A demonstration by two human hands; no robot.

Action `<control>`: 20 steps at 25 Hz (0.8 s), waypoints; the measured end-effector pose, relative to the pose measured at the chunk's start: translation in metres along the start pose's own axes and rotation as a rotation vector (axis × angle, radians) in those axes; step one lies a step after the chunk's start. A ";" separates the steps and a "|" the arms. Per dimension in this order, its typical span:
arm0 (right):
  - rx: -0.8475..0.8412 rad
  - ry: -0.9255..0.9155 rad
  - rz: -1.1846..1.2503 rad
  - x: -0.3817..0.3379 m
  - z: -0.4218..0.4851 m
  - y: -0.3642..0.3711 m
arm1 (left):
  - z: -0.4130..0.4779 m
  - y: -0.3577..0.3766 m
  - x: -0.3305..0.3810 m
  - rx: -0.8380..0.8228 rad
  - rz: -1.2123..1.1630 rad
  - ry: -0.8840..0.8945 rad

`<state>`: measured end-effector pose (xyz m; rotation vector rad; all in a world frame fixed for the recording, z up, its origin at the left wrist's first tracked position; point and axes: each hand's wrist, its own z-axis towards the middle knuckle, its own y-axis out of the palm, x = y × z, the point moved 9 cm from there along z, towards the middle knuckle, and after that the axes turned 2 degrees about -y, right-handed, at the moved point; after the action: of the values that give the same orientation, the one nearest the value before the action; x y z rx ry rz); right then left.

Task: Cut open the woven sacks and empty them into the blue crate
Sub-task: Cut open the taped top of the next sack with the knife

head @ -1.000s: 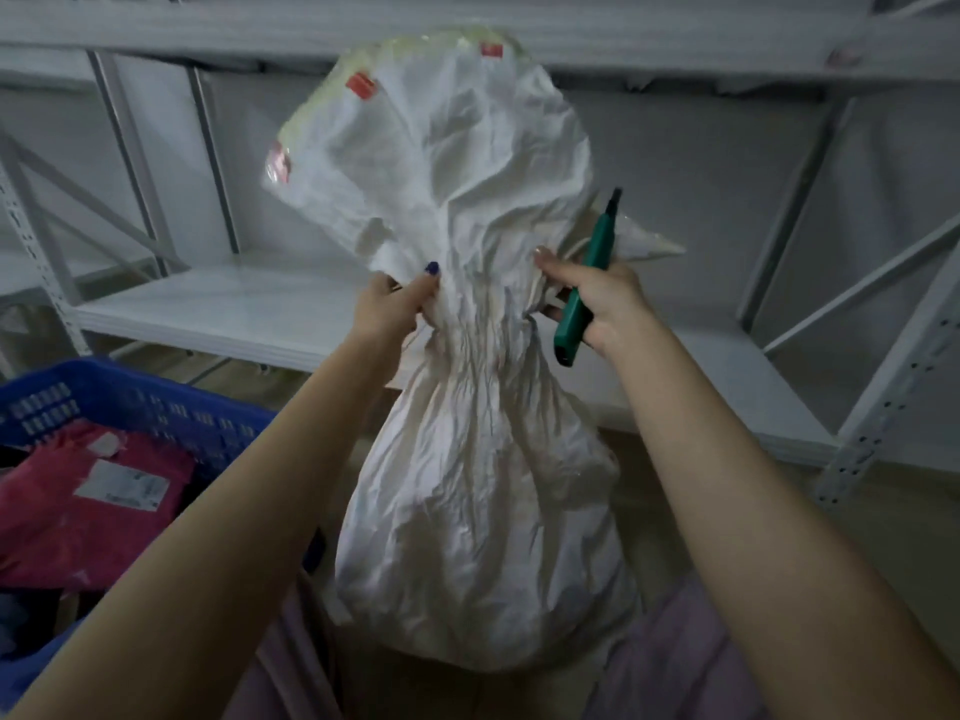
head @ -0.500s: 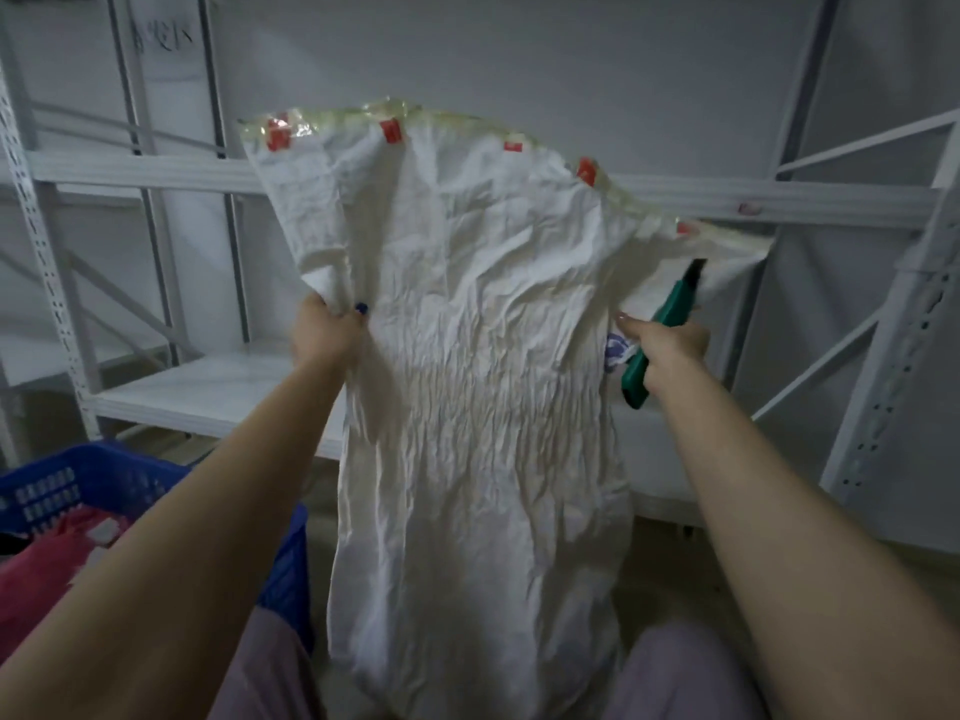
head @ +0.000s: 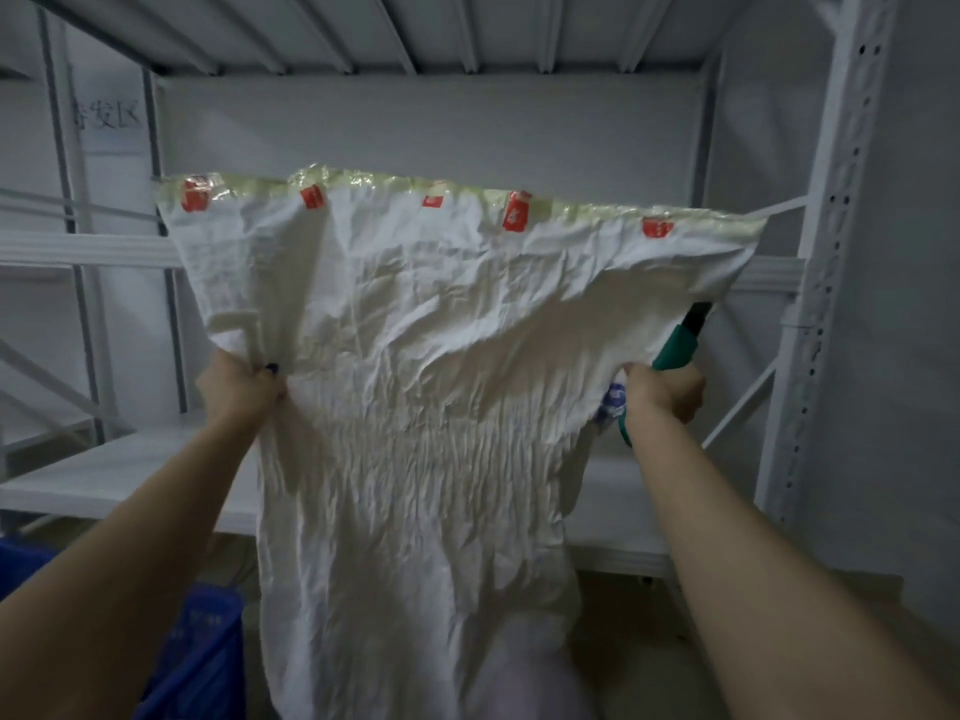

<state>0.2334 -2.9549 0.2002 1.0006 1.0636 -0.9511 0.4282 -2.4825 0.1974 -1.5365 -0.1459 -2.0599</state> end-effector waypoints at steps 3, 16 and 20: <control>-0.067 -0.072 0.083 -0.005 -0.007 0.016 | 0.002 0.001 0.017 -0.006 0.143 -0.025; -0.710 -0.326 -0.065 -0.002 -0.037 0.061 | -0.166 0.125 0.290 -0.224 0.306 1.134; -0.801 -0.284 -0.015 0.000 -0.030 0.055 | -0.158 0.145 0.307 -0.386 0.129 1.075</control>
<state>0.2781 -2.9112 0.2049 0.1899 1.0703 -0.5630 0.3084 -2.7802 0.3892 -0.4032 0.7576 -2.5902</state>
